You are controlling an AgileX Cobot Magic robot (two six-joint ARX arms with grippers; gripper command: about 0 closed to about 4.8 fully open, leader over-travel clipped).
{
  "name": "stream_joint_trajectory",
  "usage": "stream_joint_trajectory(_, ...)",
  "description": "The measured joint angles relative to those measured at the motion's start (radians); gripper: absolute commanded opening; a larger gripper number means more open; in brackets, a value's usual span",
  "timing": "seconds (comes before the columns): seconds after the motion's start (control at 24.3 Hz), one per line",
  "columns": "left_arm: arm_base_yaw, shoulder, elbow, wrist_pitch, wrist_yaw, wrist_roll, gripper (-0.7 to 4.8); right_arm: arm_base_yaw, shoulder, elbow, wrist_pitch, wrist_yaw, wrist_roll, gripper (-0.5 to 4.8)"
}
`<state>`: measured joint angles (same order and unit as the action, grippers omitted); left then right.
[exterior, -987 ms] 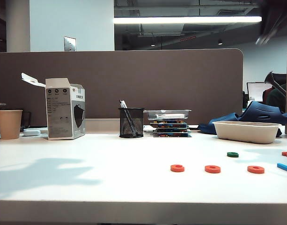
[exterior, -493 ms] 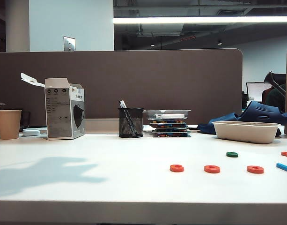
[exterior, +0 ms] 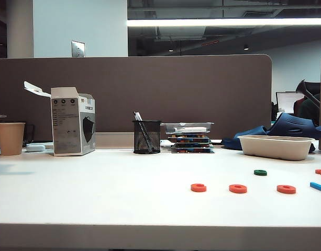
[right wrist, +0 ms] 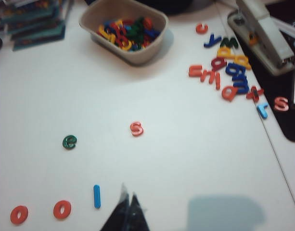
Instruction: Select the appropriate letters from the row of letter magnets placed on the table to arrange into the word "cool".
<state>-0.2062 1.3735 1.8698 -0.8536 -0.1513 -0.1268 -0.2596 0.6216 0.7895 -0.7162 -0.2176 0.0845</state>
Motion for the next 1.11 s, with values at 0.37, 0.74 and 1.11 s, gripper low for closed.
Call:
stream_joint_trajectory(0.37,0.182,-0.297,-0.251,0.023,0.005,0.040,-0.05,0.089,-0.182,-0.191,0.098,-0.039,0.034,-0.06)
stream_joint_trajectory(0.74,0.182,-0.926,-0.822,0.081,0.066,0.015,-0.05,0.201,-0.280,-0.292,0.196,-0.004,0.043,-0.06)
stream_joint_trajectory(1.11,0.182,-1.366,-1.276,0.360,0.137,0.020,-0.05,0.202,-0.618,-0.601,0.387,0.039,0.130,-0.06)
